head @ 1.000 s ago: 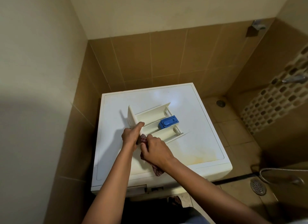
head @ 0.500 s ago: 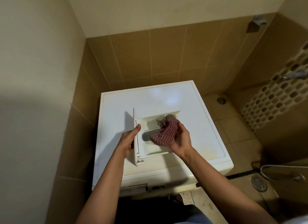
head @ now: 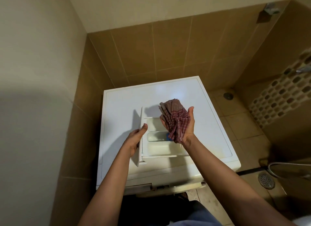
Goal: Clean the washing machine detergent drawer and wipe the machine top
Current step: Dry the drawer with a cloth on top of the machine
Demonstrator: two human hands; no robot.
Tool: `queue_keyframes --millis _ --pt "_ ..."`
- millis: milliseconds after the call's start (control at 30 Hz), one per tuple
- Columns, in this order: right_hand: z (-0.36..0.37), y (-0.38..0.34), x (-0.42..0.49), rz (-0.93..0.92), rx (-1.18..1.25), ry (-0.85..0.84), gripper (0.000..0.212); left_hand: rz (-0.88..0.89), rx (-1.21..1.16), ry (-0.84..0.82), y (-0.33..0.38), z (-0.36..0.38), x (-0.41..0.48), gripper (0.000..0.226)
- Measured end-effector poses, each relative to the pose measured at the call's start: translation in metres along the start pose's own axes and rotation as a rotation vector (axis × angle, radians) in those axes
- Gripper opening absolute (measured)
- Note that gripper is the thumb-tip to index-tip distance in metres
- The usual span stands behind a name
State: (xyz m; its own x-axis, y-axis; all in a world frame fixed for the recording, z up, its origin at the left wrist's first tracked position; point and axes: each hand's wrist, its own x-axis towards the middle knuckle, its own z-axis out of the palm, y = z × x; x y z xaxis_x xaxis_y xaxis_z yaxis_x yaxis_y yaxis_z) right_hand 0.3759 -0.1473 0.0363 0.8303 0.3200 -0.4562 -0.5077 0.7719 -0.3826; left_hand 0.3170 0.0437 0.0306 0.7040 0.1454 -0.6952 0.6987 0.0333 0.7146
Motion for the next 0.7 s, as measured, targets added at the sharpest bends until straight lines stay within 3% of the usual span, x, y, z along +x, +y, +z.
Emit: queue_keyframes --millis 67,167,267,333,400,500,700 --pt "0.004 0.006 0.008 -0.039 -0.126 0.078 0.067 -0.03 0.026 0.007 -0.004 0.0 0.007 0.125" --pt "0.016 0.026 0.01 -0.078 -0.324 0.135 0.035 -0.036 0.019 -0.021 -0.022 -0.003 0.044 0.118" --pt "0.029 0.05 0.002 -0.145 -0.778 0.019 0.022 -0.006 -0.026 0.017 -0.012 0.01 0.045 0.11" --pt "0.034 0.072 0.003 -0.201 -1.185 -0.139 0.043 0.046 -0.064 0.112 -0.006 0.022 0.036 0.092" --pt "0.036 0.087 0.005 -0.286 -1.435 -0.142 0.059 0.069 -0.046 0.222 0.003 0.029 0.021 0.08" --pt "0.018 0.087 0.007 -0.256 -1.484 -0.107 0.044 0.109 0.032 0.33 0.006 0.03 0.016 0.056" --pt "-0.006 0.09 -0.022 -0.47 -1.612 -0.294 0.018 0.261 0.265 0.415 0.006 0.032 0.014 0.05"
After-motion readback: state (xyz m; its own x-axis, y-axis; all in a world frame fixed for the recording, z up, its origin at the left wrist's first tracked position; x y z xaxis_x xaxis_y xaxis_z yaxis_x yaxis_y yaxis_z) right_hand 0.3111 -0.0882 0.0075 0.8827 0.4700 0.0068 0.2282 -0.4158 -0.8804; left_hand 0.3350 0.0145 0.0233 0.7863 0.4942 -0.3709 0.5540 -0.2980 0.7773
